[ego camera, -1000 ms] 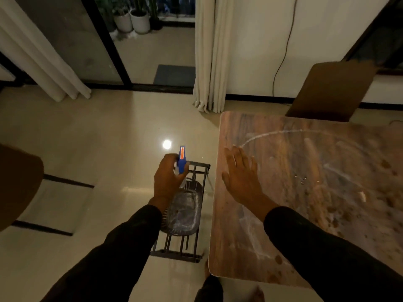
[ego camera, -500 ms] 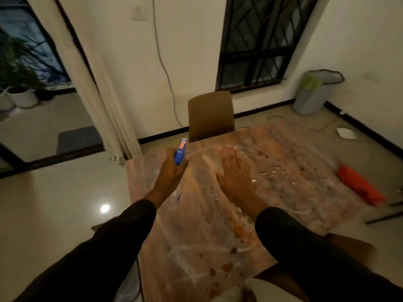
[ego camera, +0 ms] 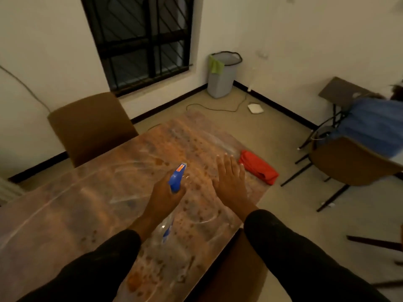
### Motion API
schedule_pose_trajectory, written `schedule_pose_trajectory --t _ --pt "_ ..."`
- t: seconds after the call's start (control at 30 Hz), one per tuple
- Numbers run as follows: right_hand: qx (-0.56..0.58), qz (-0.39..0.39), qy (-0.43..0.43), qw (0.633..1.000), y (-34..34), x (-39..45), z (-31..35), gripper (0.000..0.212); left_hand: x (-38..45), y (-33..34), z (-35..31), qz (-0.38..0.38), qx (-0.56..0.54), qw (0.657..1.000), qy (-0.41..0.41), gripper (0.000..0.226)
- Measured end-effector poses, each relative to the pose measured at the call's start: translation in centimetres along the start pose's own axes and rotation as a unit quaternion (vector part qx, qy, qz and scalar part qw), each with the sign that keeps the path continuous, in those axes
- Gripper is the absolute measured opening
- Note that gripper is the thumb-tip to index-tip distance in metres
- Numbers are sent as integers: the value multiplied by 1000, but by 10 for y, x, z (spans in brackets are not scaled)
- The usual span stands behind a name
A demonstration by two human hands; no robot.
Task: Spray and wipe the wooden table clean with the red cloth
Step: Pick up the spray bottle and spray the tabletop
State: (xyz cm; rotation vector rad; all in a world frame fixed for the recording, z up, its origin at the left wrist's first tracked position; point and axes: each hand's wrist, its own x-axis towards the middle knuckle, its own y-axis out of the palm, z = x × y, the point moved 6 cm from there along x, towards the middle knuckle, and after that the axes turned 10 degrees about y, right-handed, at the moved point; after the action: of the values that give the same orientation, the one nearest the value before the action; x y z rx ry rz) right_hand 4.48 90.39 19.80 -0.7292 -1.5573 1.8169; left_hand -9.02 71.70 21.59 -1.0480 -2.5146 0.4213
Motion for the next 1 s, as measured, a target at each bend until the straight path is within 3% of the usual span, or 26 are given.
schedule_pose_trajectory --t 0.23,0.5,0.7,0.9,1.0 --pt "-29 75 90 993 50 99 -159 78 66 107 14 38 34 999 -16 13" --pt "-2 180 167 969 121 186 -249 76 93 142 28 80 52 995 30 24" --pt "-62 157 147 975 132 200 -229 65 92 118 56 58 90 994 -14 35" --pt "39 148 65 986 120 183 -183 63 94 112 49 52 59 996 -34 27" --pt "135 134 70 979 108 174 -136 65 95 96 42 20 44 998 -44 26"
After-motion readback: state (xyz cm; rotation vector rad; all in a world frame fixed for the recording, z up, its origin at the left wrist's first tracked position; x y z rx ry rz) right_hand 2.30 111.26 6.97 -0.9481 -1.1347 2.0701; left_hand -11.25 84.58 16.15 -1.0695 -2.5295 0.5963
